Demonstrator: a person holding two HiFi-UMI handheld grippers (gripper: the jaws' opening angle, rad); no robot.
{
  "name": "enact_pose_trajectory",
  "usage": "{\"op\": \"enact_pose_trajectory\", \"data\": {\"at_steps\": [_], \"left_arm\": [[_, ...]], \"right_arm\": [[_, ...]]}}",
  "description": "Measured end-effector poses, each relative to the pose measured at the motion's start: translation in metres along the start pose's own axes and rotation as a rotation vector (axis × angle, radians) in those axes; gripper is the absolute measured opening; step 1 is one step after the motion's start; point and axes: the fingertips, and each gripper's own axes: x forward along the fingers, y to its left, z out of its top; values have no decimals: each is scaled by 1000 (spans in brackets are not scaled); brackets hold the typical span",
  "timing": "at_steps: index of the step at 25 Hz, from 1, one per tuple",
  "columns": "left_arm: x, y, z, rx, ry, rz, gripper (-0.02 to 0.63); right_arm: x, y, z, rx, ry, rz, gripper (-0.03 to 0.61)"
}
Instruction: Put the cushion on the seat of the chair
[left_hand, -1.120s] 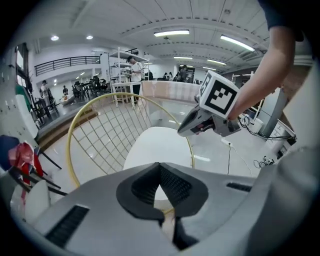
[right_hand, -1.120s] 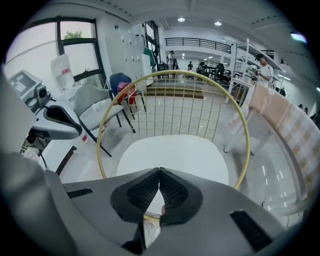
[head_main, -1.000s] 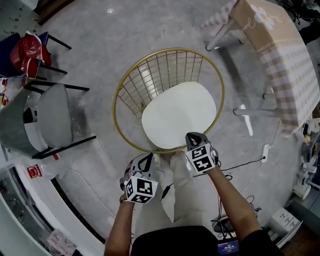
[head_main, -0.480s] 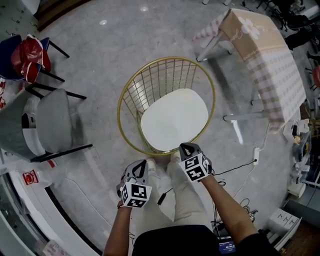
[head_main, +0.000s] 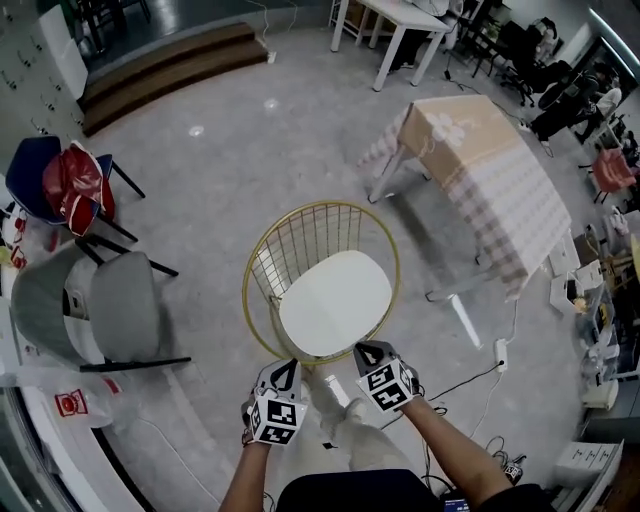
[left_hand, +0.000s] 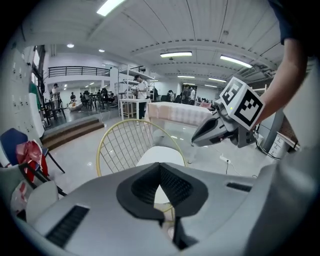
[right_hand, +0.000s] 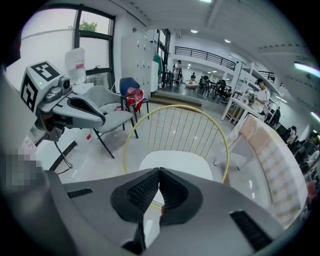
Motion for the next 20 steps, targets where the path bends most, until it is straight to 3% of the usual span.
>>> {"op": "enact_pose_trajectory", "data": {"at_steps": [10,13,20], "left_arm": [[-34,-51,62,3,-123,4,5],[-48,-82,78,-10,-180,10,3],[-83,-152,120,57,-267,64,5]], "right_arm": [[-75,4,39,-25,-193,23,18],[-107,10,37,-31,-256,50,18],[-189,7,16,1,-398,66,18]]}}
